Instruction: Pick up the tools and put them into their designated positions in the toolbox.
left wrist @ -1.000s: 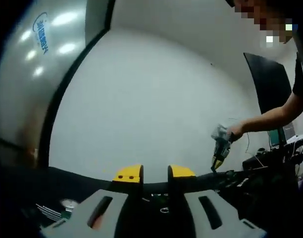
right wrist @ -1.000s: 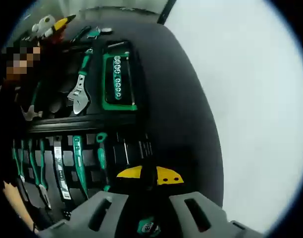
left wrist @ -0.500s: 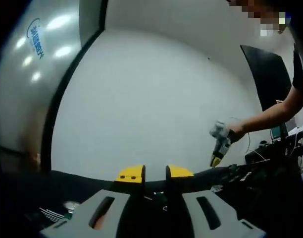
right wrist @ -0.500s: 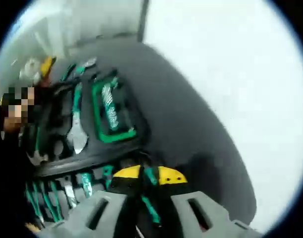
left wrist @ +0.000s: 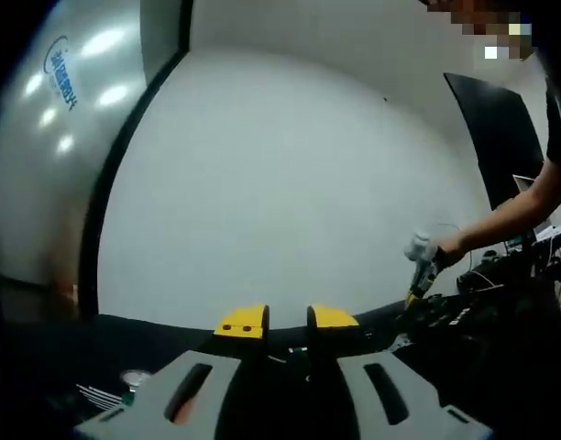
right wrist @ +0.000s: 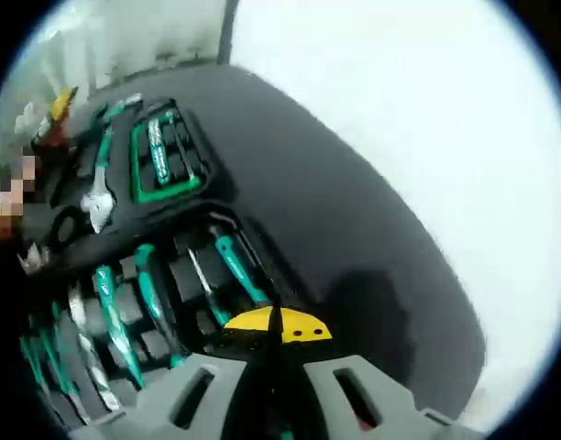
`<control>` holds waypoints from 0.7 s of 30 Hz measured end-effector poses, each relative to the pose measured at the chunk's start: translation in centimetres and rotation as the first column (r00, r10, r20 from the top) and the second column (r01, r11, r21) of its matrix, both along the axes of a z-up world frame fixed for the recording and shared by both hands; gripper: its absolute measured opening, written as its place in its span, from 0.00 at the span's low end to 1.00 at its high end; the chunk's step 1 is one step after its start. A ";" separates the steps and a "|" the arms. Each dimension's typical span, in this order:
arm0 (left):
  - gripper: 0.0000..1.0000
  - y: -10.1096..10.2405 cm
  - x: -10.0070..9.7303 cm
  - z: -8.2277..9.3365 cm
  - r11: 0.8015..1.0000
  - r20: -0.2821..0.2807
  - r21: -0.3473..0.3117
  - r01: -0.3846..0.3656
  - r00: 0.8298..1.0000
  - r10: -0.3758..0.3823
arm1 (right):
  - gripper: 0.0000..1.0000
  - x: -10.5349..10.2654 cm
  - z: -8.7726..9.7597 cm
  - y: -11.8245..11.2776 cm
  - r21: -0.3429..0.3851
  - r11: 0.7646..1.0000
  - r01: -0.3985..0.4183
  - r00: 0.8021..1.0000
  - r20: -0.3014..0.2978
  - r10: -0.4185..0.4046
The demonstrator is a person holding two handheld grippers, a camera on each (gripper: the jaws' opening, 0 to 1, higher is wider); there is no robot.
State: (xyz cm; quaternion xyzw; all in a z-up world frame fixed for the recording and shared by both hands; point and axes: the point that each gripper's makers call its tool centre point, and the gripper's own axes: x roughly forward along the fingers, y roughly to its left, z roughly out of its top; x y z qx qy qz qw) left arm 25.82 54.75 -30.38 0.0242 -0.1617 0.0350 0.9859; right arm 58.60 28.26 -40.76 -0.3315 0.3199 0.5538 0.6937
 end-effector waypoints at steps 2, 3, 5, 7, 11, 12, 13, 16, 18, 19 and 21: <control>0.14 0.0 0.1 -0.1 1.000 -0.004 0.004 -0.005 1.000 0.005 | 0.00 0.1 0.3 0.0 -0.004 0.999 -0.039 0.998 0.043 0.039; 0.14 0.1 0.1 -0.1 1.000 -0.006 0.005 -0.006 1.000 0.006 | 0.00 0.3 0.5 -0.1 -0.008 1.000 -0.027 0.999 0.040 0.027; 0.13 0.1 0.1 -0.1 1.000 -0.009 0.019 -0.019 1.000 0.019 | 0.00 1.1 2.6 0.3 0.080 0.997 0.018 0.999 0.032 -0.021; 0.12 0.4 0.0 0.1 0.997 -0.007 0.049 -0.063 0.998 0.064 | 0.00 0.6 5.8 1.0 0.264 0.955 0.132 0.991 -0.049 -0.123; 0.00 -4.1 2.0 0.7 1.000 -0.164 0.003 -0.004 0.986 0.004 | 0.00 -0.9 7.2 -0.1 0.397 0.893 0.212 0.975 -0.028 -0.219; 0.00 -7.6 3.5 2.7 0.997 -0.166 0.052 0.052 0.985 -0.042 | 0.00 -0.8 6.9 -0.6 0.421 0.879 0.224 0.969 0.002 -0.248; 0.00 -9.7 4.7 3.6 0.995 -0.196 0.073 0.075 0.979 -0.059 | 0.00 -0.8 6.0 -1.1 0.429 0.880 0.207 0.967 0.045 -0.249; 0.00 -16.7 11.9 4.6 0.967 -0.340 0.130 0.220 0.926 -0.165 | 0.00 0.2 3.2 -1.7 0.434 0.859 0.273 0.945 0.046 -0.323; 0.00 -18.3 16.2 3.8 0.963 -0.422 0.133 0.233 0.893 -0.158 | 0.00 0.3 2.1 -1.3 0.478 0.804 0.352 0.925 -0.048 -0.376; 0.00 -20.2 19.3 1.7 0.946 -0.503 0.135 0.295 0.843 -0.191 | 0.00 0.0 1.8 -0.9 0.487 0.803 0.344 0.930 -0.060 -0.362; 0.00 -22.0 23.6 -1.9 0.922 -0.604 0.161 0.353 0.774 -0.191 | 0.00 -0.3 1.2 -0.7 0.495 0.803 0.333 0.932 -0.042 -0.361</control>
